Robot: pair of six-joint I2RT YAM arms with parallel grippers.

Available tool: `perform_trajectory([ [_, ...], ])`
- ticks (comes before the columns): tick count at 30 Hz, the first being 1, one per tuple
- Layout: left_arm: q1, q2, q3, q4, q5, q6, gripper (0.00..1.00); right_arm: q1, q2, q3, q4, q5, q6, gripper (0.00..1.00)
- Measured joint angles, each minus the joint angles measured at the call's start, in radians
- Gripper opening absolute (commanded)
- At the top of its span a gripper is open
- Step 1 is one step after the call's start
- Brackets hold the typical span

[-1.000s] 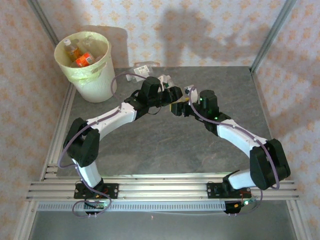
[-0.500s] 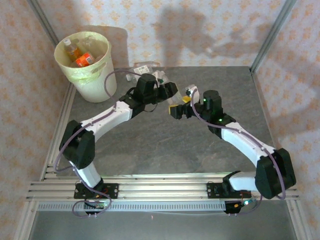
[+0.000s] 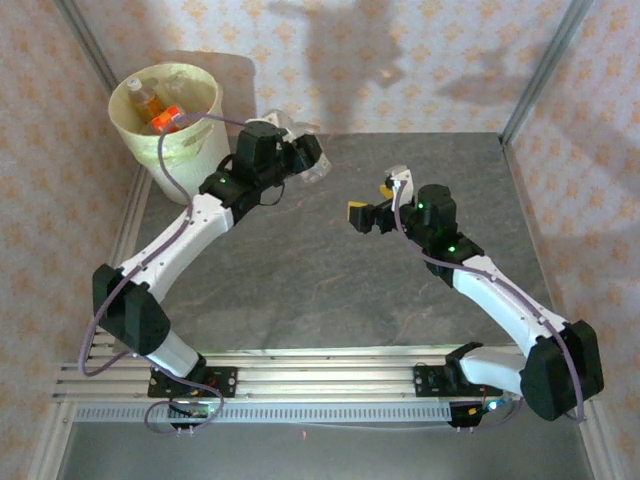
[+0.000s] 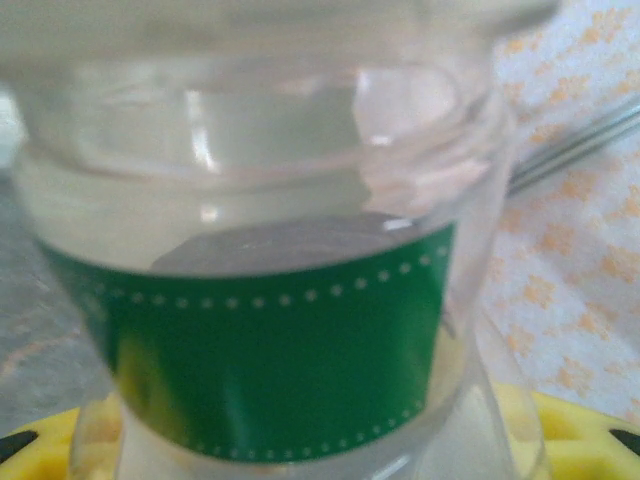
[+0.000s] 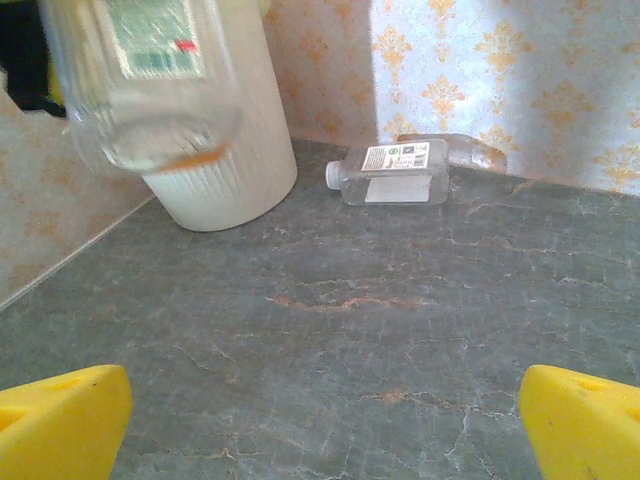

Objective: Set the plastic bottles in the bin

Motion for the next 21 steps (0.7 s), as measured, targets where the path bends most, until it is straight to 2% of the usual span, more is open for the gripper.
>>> perform_trajectory([
  [6, 0.028, -0.008, 0.24, -0.206, -0.276, 0.089, 0.54, 0.0, -0.042, 0.0, -0.003, 0.003, -0.008, 0.99],
  [12, 0.08, -0.038, 0.317, -0.255, -0.459, 0.173, 0.54, 0.0, -0.071, 0.004, -0.053, -0.005, -0.044, 0.99],
  [16, 0.123, -0.04, 0.33, -0.253, -0.523, 0.209, 0.55, 0.0, -0.103, 0.004, -0.075, -0.012, -0.069, 0.99],
  [21, 0.228, -0.031, 0.337, -0.236, -0.531, 0.229, 0.55, 0.0, -0.132, 0.004, -0.109, -0.017, -0.08, 0.99],
])
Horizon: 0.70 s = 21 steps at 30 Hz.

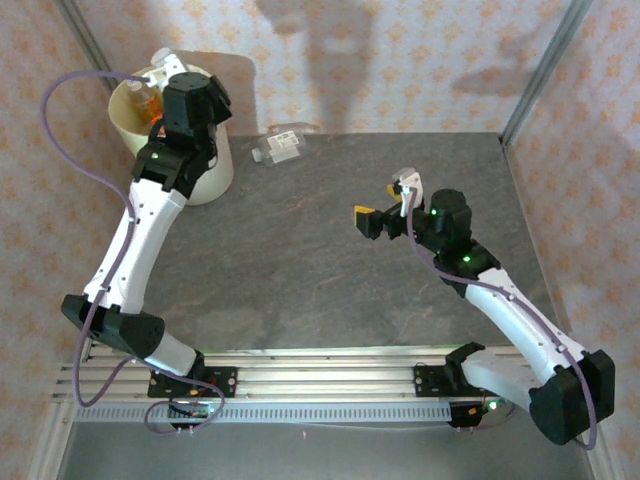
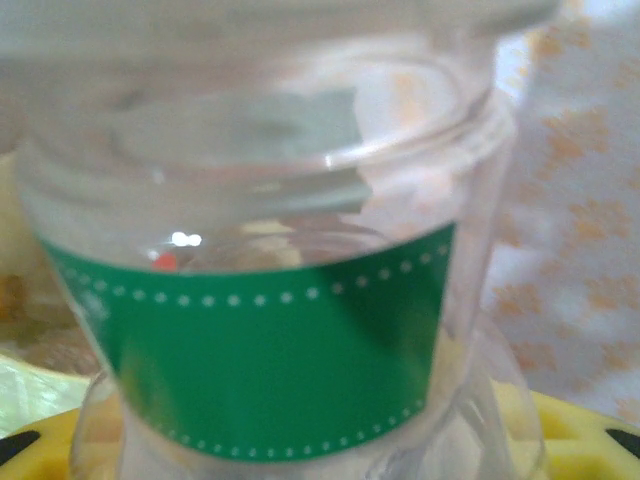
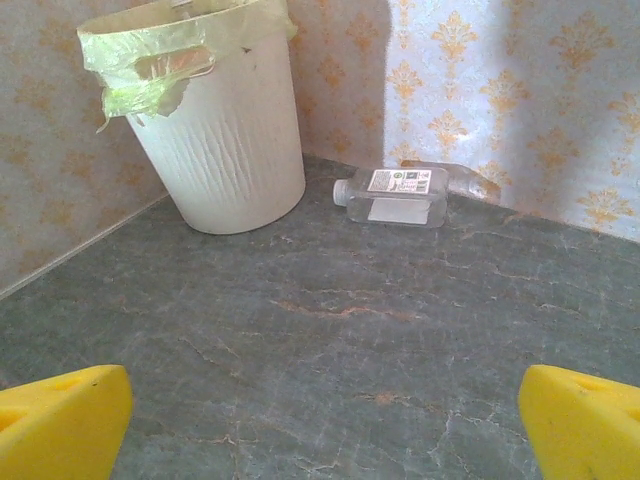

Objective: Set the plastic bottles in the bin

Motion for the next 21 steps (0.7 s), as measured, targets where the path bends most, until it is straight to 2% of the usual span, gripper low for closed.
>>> perform_trajectory([
  [8, 0.213, 0.154, 0.158, 0.012, 0.104, 0.014, 0.55, 0.0, -0.035, 0.0, -0.014, -0.005, -0.005, 0.99],
  [16, 0.271, 0.373, 0.36, -0.007, 0.211, 0.059, 0.55, 0.0, -0.039, 0.0, -0.019, -0.001, -0.001, 0.99],
  [21, 0.289, 0.553, 0.57, -0.084, 0.277, 0.058, 0.55, 0.0, -0.04, 0.0, -0.023, 0.04, 0.016, 0.99],
])
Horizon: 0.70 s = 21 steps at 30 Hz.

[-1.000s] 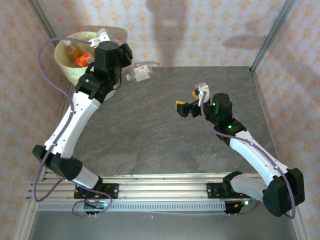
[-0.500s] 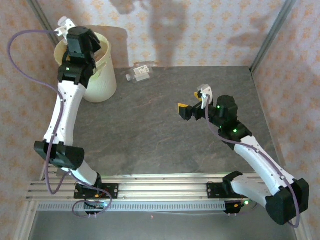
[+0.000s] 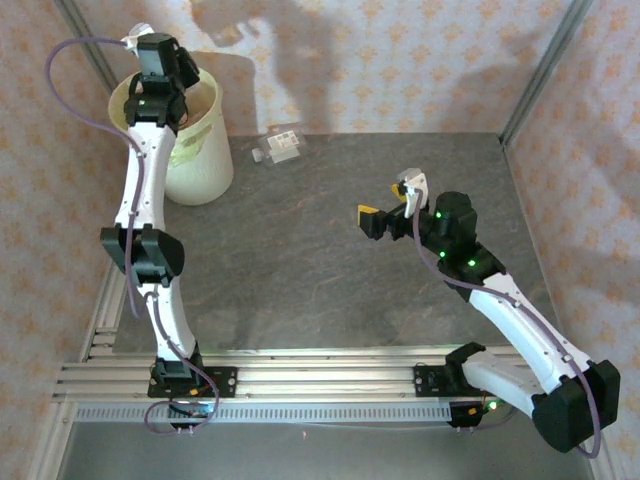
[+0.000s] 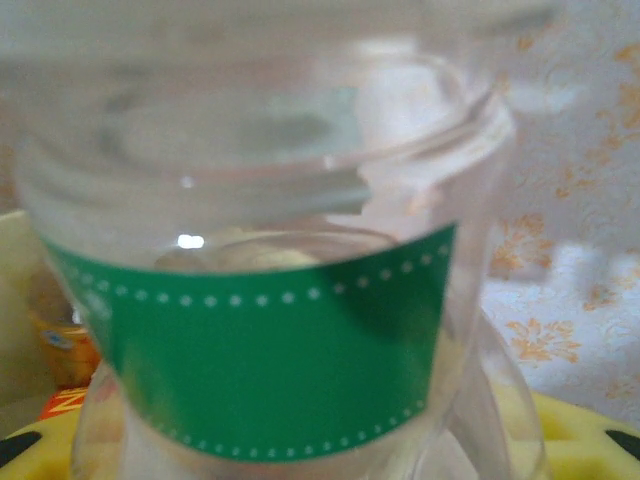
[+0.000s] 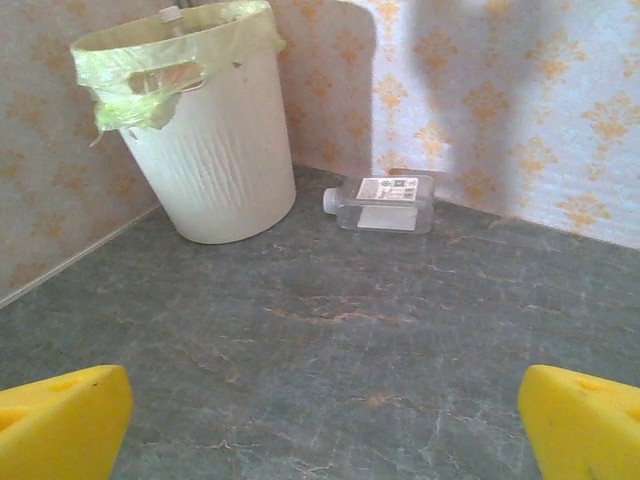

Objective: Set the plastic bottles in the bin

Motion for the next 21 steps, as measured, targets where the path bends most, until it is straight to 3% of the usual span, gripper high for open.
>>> perform_trajectory([
  [6, 0.018, 0.101, 0.092, -0.073, 0.083, -0.03, 0.61, 0.0, -0.017, 0.0, -0.022, 0.045, 0.005, 0.99],
  [9, 0.04, 0.116, 0.093, -0.095, 0.137, -0.067, 0.83, 0.0, -0.026, -0.004, -0.026, 0.063, 0.004, 0.99],
  [11, 0.051, 0.117, 0.093, -0.109, 0.165, -0.083, 0.89, 0.0, -0.027, -0.008, -0.026, 0.072, 0.004, 0.99],
  [21, 0.056, 0.113, 0.122, -0.116, 0.287, -0.128, 0.99, 0.0, -0.027, -0.015, -0.026, 0.098, 0.01, 0.99],
])
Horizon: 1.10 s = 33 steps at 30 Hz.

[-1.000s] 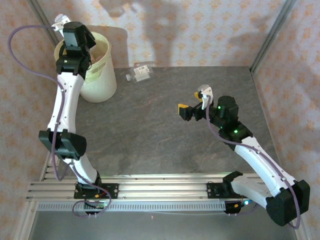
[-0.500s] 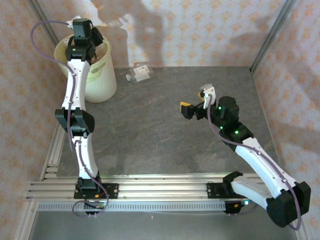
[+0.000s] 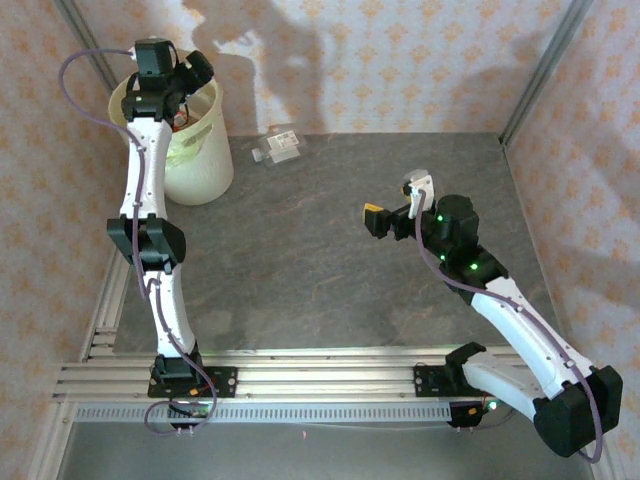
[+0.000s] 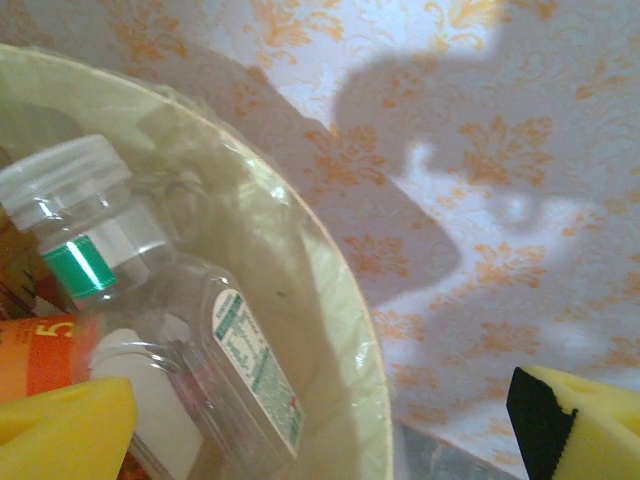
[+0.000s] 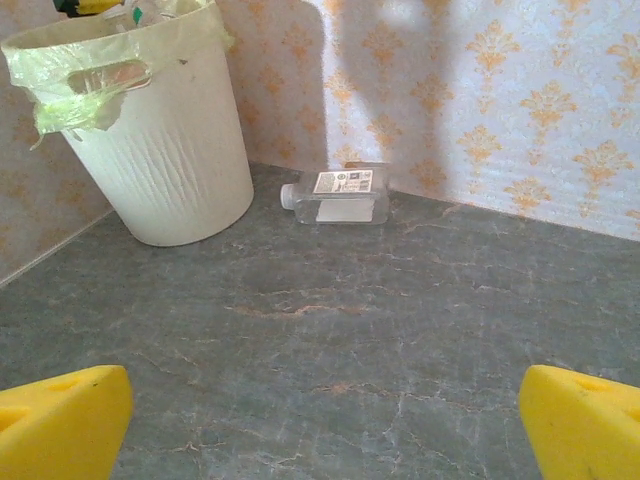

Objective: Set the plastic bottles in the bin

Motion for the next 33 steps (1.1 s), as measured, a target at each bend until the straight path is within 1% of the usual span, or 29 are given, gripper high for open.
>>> perform_trajectory([
  [7, -0.013, -0.013, 0.0, 0.006, 0.072, -0.058, 1.0, 0.0, 0.002, -0.002, 0.0, 0.051, 0.039, 0.99],
  [10, -0.047, -0.022, 0.0, 0.012, 0.082, -0.065, 1.0, 0.0, 0.002, -0.002, 0.0, 0.088, 0.055, 0.99],
  [13, -0.114, -0.03, 0.0, 0.015, 0.066, -0.056, 1.0, 0.0, 0.002, -0.002, 0.0, 0.138, 0.066, 0.99],
  [16, -0.219, -0.034, 0.0, 0.014, 0.003, -0.001, 1.0, 0.0, 0.002, -0.002, -0.002, 0.18, 0.078, 0.99],
  [21, -0.436, -0.034, -0.009, 0.017, -0.127, 0.113, 1.0, 0.0, 0.002, -0.002, -0.014, 0.219, 0.096, 0.99],
  [24, -0.522, -0.026, -0.014, 0.024, -0.196, 0.156, 1.0, 0.0, 0.002, -0.002, -0.022, 0.243, 0.105, 0.99],
  [26, -0.552, -0.006, -0.014, 0.032, -0.252, 0.175, 1.0, 0.0, 0.002, -0.002, -0.029, 0.256, 0.111, 0.99],
  [28, -0.56, 0.032, -0.014, 0.036, -0.301, 0.181, 1.0, 0.0, 0.002, -0.002, -0.037, 0.27, 0.117, 0.99],
  [33, -0.541, 0.198, 0.018, 0.031, -0.405, 0.176, 1.0, 0.0, 0.002, -0.002, -0.061, 0.291, 0.122, 0.99],
])
